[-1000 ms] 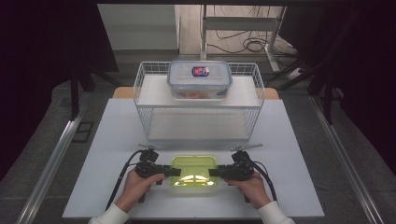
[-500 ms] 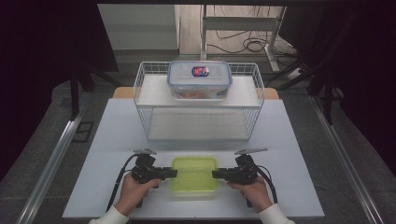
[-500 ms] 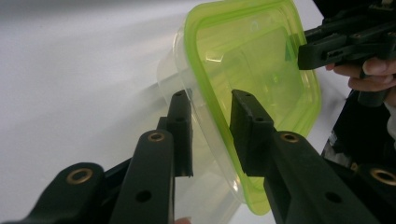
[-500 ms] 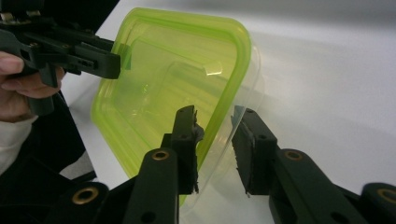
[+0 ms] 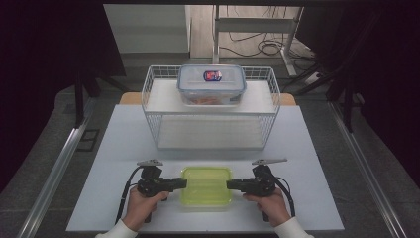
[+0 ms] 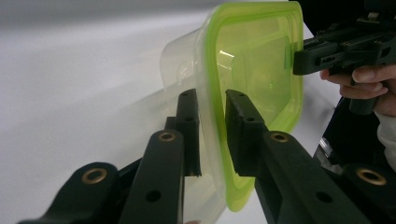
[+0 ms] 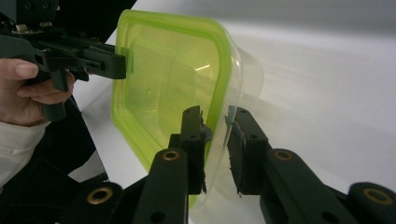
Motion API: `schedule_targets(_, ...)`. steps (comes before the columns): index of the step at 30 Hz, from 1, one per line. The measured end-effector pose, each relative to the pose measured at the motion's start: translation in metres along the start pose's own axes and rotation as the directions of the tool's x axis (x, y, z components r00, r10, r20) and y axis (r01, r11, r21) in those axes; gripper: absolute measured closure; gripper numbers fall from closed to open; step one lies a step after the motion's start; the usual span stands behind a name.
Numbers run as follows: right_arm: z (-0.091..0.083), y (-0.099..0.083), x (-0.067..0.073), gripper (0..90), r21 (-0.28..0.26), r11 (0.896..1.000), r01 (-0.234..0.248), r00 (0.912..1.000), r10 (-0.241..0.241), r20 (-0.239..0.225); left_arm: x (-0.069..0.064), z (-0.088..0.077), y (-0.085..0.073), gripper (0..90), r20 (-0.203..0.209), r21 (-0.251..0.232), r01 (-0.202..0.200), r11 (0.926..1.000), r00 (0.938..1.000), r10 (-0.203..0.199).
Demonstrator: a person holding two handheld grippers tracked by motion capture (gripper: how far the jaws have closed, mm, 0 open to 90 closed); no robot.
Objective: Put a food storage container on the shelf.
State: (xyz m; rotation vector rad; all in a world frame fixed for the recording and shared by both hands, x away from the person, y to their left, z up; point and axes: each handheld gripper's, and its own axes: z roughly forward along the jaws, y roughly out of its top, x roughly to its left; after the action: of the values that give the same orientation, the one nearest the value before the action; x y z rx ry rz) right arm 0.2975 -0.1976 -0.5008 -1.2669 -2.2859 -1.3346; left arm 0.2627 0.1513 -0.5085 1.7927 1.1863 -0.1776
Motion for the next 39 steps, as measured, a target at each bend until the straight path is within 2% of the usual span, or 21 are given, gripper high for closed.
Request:
schedule_targets(3,-0.002,0.000,0.001,79.6,-0.014,1.000,-0.001,1.0000,0.001,-0.002,-0.002,-0.002,0.000,80.3,-0.003,-0.018,-0.009,0.9998,1.0000,0.009)
schedule_targets(6,-0.002,0.000,0.002,79.7,-0.014,1.000,0.013,0.9999,-0.013,0.005,-0.004,-0.003,0.000,80.4,-0.022,-0.019,-0.035,0.9992,0.9992,0.035)
schedule_targets(14,-0.006,0.002,0.005,79.7,-0.035,0.999,0.042,0.9991,-0.041,0.006,-0.011,-0.007,0.000,80.4,-0.041,-0.034,-0.080,0.9962,0.9961,0.078)
schedule_targets(23,-0.011,0.005,0.010,79.7,-0.059,0.995,0.080,0.9968,-0.080,0.007,-0.018,-0.012,0.002,80.2,-0.053,-0.052,-0.115,0.9921,0.9923,0.112)
schedule_targets(34,-0.018,0.010,0.016,79.7,-0.088,0.990,0.115,0.9934,-0.115,0.010,-0.025,-0.018,0.006,80.2,-0.050,-0.083,-0.134,0.9875,0.9902,0.130)
schedule_targets(39,-0.022,0.012,0.020,79.7,-0.095,0.986,0.136,0.9907,-0.134,0.023,-0.027,-0.020,0.009,80.1,-0.048,-0.082,-0.148,0.9855,0.9883,0.145)
